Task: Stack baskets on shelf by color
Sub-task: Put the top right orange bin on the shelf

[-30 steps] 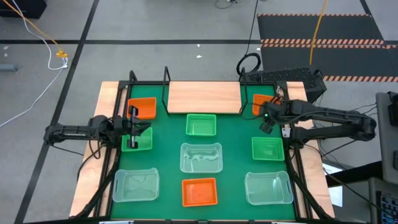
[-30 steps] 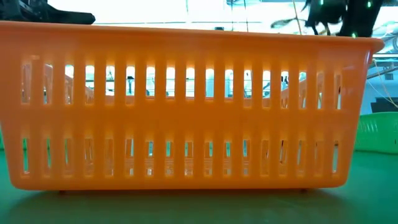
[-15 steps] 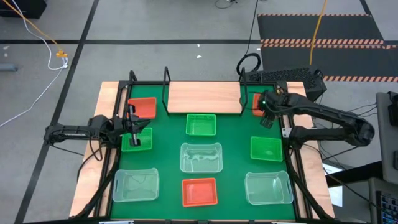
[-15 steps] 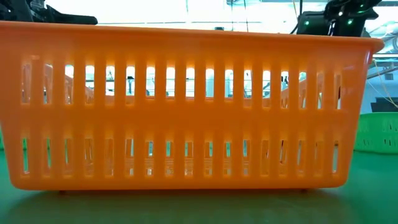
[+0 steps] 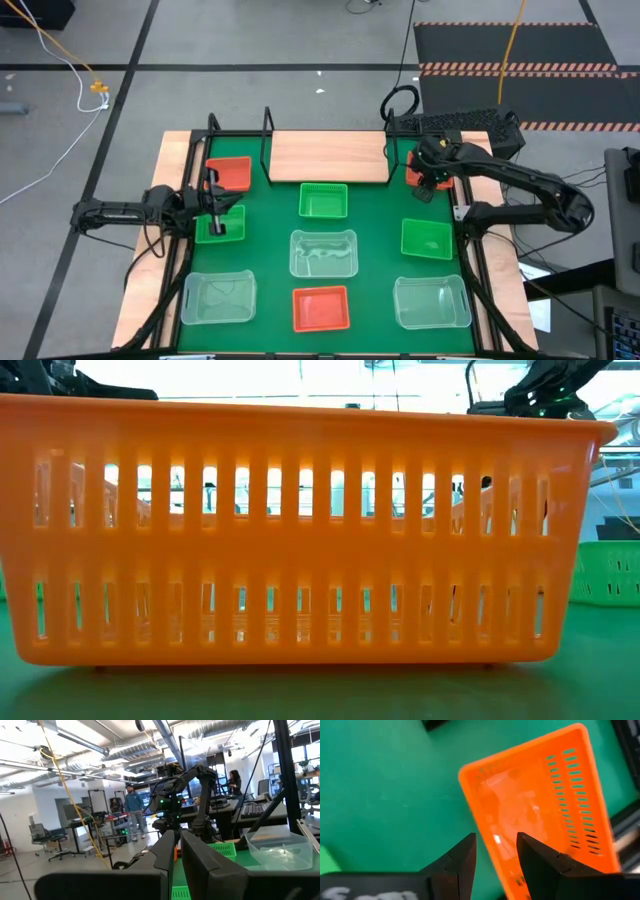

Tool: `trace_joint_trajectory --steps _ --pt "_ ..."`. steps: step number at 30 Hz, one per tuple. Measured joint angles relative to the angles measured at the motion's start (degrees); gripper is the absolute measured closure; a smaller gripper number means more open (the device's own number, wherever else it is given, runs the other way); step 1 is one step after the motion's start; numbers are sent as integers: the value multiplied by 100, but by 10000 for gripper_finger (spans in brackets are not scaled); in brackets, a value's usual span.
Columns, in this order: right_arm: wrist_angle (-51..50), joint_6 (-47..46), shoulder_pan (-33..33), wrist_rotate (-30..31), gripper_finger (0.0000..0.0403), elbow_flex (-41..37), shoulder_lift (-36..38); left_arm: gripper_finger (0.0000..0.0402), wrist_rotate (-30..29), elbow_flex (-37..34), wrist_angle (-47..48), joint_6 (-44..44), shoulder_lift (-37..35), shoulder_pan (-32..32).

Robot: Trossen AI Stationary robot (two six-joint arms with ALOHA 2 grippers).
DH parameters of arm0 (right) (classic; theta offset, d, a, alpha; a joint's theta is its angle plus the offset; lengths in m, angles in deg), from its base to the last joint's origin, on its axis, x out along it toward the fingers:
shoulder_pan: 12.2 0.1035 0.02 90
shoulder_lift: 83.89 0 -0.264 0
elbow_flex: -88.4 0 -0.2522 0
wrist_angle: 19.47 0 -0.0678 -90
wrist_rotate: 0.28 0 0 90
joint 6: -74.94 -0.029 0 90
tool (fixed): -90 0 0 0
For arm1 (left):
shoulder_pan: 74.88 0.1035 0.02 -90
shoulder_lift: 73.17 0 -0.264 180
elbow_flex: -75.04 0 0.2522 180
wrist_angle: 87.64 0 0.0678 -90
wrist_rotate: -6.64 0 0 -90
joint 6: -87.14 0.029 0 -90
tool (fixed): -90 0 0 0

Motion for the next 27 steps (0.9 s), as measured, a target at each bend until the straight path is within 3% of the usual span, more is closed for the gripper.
trace_joint_trajectory --steps 15,27 --pt "188 419 -285 -45 265 -1 -580 364 2 0 118 3 2 0" --pt "243 564 -283 -170 266 -6 -443 364 -2 0 218 7 2 1"
